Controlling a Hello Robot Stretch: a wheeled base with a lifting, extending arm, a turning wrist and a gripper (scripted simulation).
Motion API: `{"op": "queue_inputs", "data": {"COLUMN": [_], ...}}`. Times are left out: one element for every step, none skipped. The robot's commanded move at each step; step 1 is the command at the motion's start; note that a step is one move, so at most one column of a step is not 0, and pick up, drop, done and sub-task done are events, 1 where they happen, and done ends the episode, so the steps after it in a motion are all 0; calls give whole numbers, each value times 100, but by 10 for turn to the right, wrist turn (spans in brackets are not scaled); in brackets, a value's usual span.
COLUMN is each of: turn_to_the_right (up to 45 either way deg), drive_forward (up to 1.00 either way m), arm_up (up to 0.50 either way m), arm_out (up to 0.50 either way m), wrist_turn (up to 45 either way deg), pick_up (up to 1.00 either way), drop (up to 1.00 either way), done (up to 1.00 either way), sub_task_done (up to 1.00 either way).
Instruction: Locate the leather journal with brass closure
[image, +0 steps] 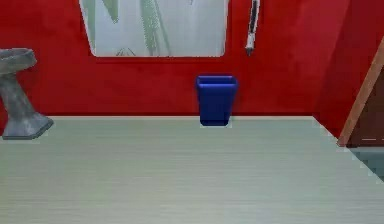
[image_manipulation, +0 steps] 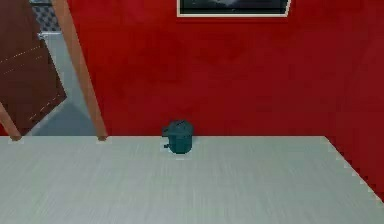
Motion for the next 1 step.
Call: {"op": "queue_inputs", "data": {"turn_to_the_right": [450], "drive_forward": [0], "arm_up": [0], "arm_out": [0], "wrist_turn": [0], "pick_up": [0], "drop": [0], "done": [0], "sub_task_done": [0]}}
